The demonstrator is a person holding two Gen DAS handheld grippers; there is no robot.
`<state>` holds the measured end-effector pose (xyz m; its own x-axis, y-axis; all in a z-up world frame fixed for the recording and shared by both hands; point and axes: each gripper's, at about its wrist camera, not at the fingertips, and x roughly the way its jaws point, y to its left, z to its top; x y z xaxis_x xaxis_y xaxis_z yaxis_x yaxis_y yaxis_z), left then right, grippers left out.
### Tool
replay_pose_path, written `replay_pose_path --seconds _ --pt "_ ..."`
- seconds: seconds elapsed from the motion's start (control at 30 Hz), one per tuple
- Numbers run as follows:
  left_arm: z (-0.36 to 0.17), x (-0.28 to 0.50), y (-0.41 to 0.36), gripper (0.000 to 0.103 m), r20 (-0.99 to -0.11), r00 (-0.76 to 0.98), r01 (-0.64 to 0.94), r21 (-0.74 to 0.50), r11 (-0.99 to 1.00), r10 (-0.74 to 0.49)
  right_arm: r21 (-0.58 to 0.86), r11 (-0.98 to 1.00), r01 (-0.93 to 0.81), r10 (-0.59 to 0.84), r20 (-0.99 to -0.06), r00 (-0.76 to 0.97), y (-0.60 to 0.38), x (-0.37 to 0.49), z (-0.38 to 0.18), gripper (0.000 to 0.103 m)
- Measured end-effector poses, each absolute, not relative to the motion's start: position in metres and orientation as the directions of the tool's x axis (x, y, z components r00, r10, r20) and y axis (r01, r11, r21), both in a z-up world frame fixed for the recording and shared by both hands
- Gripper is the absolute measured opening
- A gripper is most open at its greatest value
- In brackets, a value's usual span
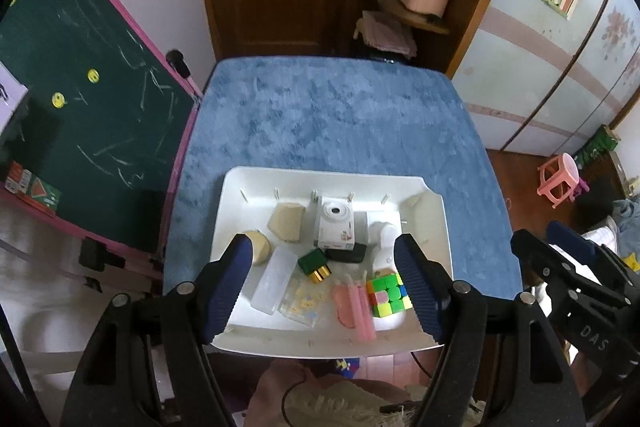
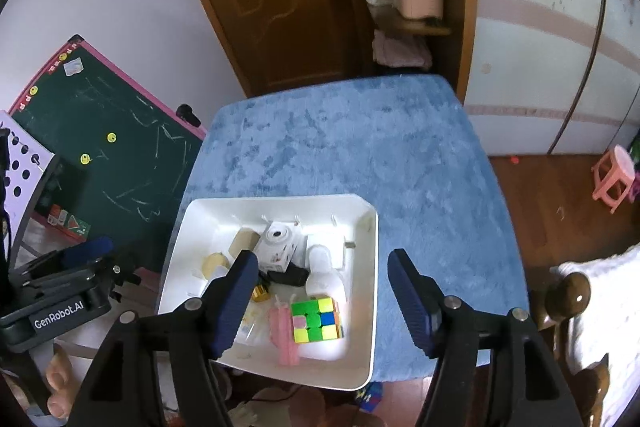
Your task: Organize rigid objects
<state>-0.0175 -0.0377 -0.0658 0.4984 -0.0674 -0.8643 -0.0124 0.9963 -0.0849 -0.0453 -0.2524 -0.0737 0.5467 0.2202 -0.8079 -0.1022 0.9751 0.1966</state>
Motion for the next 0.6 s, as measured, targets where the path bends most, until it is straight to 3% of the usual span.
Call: replay_pose_path --seconds 0.13,0.6 --pt "-0.057 -0.022 -0.036 0.076 -0.845 0.533 -0.022 -0.059 0.998 -0.038 0.172 0.980 -0.098 0.196 -0.781 0.593 -0.248 -0.054 -0.060 0.075" --pt "-0.046 -0.029 -0.032 0.076 -0.821 0.571 -0.042 -0.035 0.999 -0.005 0.172 0.984 -0.056 0.168 -0.759 0.629 -0.250 -0.066 -0.044 0.075"
